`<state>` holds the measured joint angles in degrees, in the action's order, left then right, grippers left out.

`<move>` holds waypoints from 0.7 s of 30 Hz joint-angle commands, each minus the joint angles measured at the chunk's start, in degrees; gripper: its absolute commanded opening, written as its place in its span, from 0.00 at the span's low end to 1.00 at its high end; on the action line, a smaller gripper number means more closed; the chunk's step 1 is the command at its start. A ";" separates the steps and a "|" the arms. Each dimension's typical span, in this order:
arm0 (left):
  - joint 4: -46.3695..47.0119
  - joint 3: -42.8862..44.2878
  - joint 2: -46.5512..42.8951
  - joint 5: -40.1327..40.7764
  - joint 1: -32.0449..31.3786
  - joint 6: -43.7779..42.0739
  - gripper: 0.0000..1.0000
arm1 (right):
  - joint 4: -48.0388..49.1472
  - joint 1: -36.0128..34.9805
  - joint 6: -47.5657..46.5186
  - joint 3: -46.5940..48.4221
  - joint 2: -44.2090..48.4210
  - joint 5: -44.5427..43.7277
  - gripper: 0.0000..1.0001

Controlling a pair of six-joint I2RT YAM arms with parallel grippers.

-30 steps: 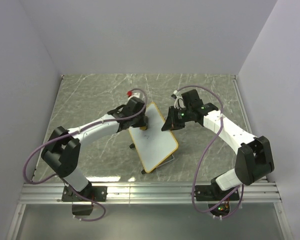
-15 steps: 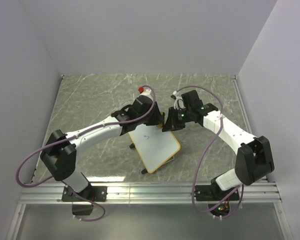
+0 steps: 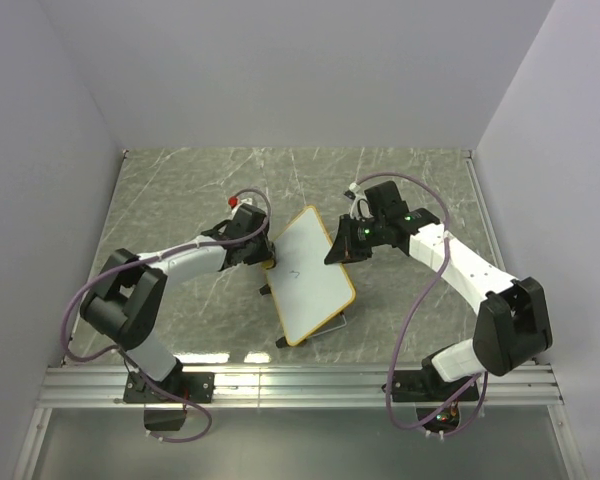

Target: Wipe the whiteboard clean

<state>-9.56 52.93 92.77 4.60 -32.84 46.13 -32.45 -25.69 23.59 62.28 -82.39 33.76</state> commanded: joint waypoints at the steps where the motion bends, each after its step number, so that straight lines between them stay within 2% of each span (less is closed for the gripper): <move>1: -4.06 -0.63 5.92 -1.70 -1.61 0.37 0.00 | -0.95 -1.82 -6.28 -0.05 2.15 1.22 0.00; 6: -4.76 1.11 1.98 -1.61 -3.71 -2.35 0.00 | -0.60 -1.90 -6.10 0.03 1.97 1.40 0.00; 12: -7.75 8.84 -1.45 -8.90 -10.03 -7.54 0.00 | 0.19 -1.90 -5.84 0.21 1.62 1.49 0.00; 15: -9.60 11.05 -2.42 -11.10 -14.42 -6.76 0.00 | 0.10 -1.82 -5.93 0.91 1.18 1.22 0.00; 21: -8.19 9.74 -5.93 -11.55 -22.44 -0.43 0.00 | 0.37 -1.82 -5.84 2.05 0.48 1.31 0.00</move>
<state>-19.05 63.61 86.63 -1.15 -51.35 41.85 -33.21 -25.87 21.71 62.30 -81.91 33.58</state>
